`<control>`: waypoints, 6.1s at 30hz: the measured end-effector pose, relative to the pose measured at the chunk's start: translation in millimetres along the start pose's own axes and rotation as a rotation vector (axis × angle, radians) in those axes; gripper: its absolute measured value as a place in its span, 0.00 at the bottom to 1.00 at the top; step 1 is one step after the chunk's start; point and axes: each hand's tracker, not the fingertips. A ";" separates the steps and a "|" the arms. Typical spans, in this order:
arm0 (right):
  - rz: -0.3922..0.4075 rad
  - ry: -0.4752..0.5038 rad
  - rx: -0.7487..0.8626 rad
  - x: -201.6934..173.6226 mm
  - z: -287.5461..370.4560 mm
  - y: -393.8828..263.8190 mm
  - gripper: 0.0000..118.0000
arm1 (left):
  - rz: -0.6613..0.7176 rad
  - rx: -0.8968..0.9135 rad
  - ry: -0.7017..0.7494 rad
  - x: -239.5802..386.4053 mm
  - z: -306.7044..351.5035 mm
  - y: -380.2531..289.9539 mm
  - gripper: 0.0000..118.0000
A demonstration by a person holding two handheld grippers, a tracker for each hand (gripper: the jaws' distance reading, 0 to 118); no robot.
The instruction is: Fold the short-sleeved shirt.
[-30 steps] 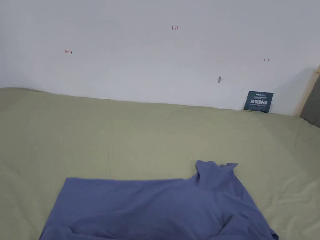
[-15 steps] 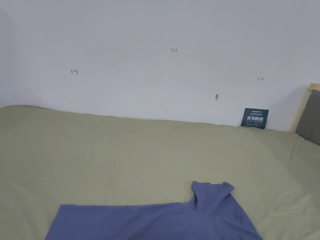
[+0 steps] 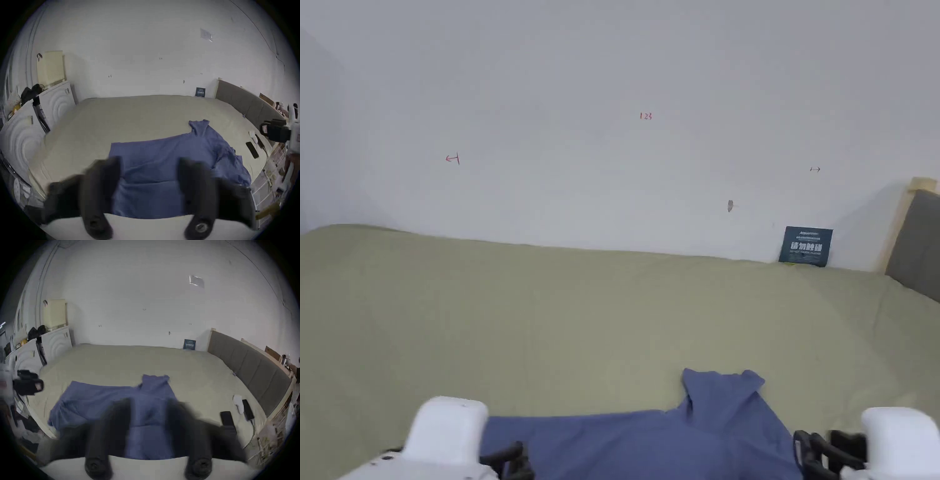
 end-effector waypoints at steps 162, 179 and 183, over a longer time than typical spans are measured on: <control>-0.178 0.141 -0.284 -8.2 11.7 -73.4 0.00 | 0.328 -0.252 -0.606 -113.1 -27.7 -28.5 0.05; -0.252 0.063 -0.273 37.3 23.7 -87.5 0.01 | 0.071 -0.514 -0.658 99.2 -124.7 -57.7 0.70; -0.252 0.067 -0.297 36.7 22.3 -91.2 0.01 | 0.307 -0.554 -0.800 92.2 -133.7 -65.5 0.76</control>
